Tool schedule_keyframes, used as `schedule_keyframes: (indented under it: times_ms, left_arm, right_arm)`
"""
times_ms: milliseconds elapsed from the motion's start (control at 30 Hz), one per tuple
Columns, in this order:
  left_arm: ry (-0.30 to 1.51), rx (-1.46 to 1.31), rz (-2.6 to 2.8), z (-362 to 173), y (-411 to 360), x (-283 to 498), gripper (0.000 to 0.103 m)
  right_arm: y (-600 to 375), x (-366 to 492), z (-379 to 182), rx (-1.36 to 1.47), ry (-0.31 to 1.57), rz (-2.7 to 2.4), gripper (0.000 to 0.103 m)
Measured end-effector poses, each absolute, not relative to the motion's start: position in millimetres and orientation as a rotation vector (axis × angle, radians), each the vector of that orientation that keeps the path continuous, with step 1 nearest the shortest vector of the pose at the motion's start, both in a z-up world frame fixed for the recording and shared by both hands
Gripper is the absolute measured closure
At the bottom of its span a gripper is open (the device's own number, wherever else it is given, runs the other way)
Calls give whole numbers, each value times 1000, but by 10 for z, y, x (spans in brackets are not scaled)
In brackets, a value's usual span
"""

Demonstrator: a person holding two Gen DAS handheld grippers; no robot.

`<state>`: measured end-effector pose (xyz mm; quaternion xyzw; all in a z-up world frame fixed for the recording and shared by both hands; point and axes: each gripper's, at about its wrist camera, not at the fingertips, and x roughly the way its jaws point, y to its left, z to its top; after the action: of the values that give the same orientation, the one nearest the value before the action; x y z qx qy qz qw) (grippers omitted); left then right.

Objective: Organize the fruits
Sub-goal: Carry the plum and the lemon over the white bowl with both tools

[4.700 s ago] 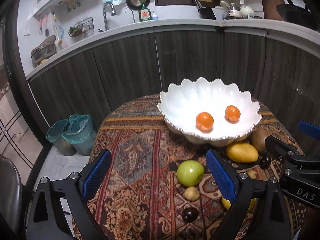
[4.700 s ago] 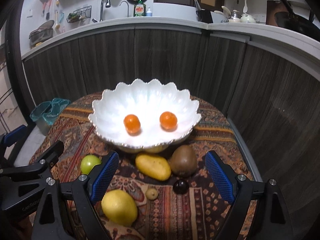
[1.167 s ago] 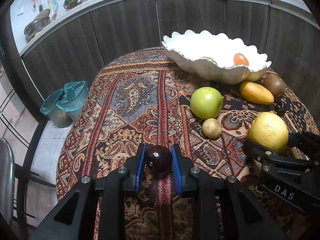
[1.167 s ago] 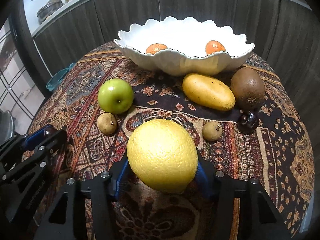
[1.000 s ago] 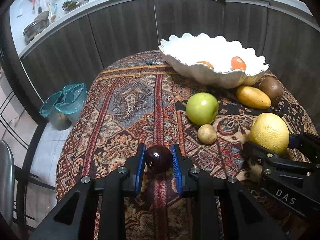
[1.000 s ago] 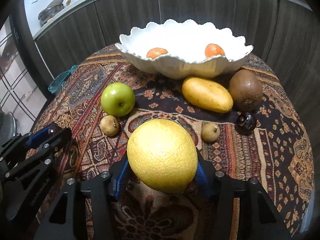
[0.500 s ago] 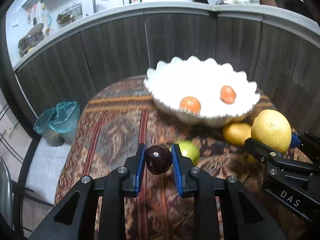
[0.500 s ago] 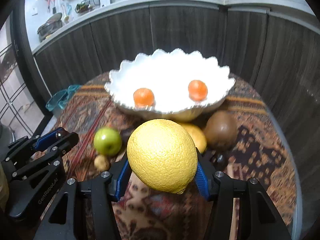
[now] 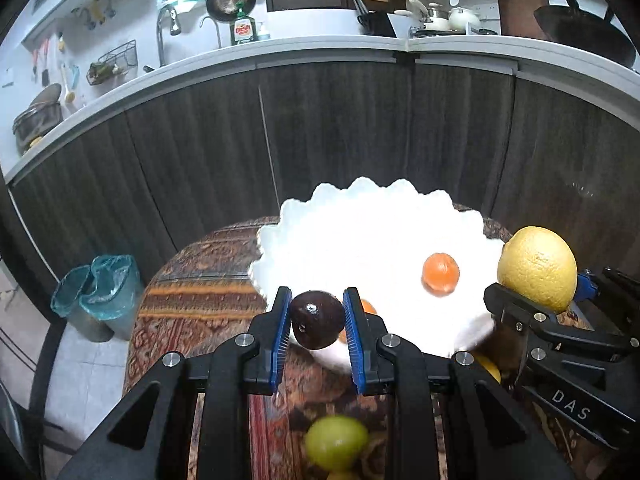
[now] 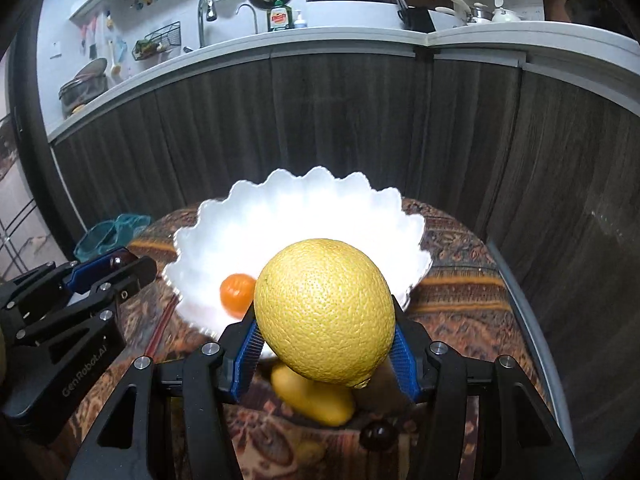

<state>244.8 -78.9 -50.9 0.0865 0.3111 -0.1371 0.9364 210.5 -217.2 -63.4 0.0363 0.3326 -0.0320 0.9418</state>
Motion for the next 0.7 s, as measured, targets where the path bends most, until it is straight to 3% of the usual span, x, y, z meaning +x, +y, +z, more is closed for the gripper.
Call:
schedule_keyframes:
  times_ms: [700]
  left_arm:
    - [740, 180, -276, -914, -913, 3056, 76]
  right_arm:
    - [-2213, 2627, -886, 60, 770, -64, 46]
